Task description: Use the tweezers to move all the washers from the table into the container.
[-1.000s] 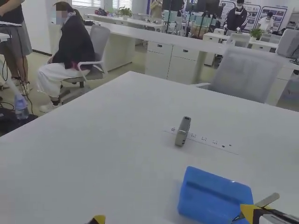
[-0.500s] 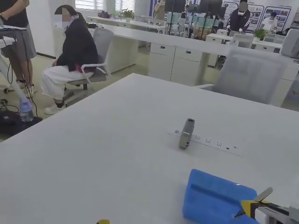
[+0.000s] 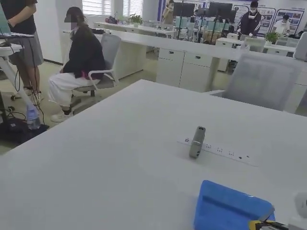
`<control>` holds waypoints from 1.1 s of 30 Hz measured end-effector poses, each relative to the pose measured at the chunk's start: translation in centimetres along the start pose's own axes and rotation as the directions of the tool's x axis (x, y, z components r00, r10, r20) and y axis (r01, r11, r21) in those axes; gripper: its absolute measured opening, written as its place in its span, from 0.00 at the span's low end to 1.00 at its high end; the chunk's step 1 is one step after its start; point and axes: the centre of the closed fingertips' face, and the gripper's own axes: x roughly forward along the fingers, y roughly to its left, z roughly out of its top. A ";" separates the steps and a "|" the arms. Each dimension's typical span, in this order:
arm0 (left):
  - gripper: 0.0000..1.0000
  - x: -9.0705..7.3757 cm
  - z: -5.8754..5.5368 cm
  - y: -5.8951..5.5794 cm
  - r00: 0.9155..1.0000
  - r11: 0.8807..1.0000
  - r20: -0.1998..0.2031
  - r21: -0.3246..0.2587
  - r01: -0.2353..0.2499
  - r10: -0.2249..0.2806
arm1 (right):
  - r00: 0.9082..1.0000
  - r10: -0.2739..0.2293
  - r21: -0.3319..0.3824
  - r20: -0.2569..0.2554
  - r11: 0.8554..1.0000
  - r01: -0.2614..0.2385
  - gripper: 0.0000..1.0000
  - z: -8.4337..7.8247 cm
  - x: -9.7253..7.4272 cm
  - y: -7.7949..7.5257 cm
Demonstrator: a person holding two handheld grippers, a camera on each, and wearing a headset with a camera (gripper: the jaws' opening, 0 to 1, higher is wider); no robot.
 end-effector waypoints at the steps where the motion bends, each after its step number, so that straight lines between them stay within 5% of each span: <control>1: 0.92 0.0 0.0 0.1 1.000 1.000 -0.001 0.003 -0.003 0.003 | 1.000 -0.003 0.000 -0.014 1.000 0.003 0.02 -0.3 -0.1 -0.1; 12: 0.92 -0.1 0.1 0.3 1.000 1.000 0.007 -0.008 -0.013 0.013 | 1.000 -0.003 -0.032 -0.011 0.999 0.003 0.03 0.0 -0.2 -0.5; 19: 0.92 -0.2 0.3 0.3 1.000 1.000 0.017 -0.002 -0.014 0.014 | 0.998 -0.022 -0.046 0.057 0.999 0.024 0.03 1.8 -2.4 -0.4; 24: 0.92 -0.2 0.4 0.2 1.000 1.000 0.024 0.002 -0.013 0.013 | 0.995 0.021 -0.090 0.092 0.996 -0.013 0.03 3.2 -4.5 0.7; 30: 0.92 -0.3 0.6 0.2 0.999 1.000 0.035 0.008 -0.016 0.015 | 0.994 0.072 -0.213 0.086 0.976 -0.053 0.02 3.3 -6.9 2.3; 33: 0.92 -0.3 0.7 0.2 0.999 1.000 0.039 0.010 -0.017 0.017 | 0.991 0.130 -0.318 0.023 0.941 -0.116 0.02 2.3 -7.5 3.8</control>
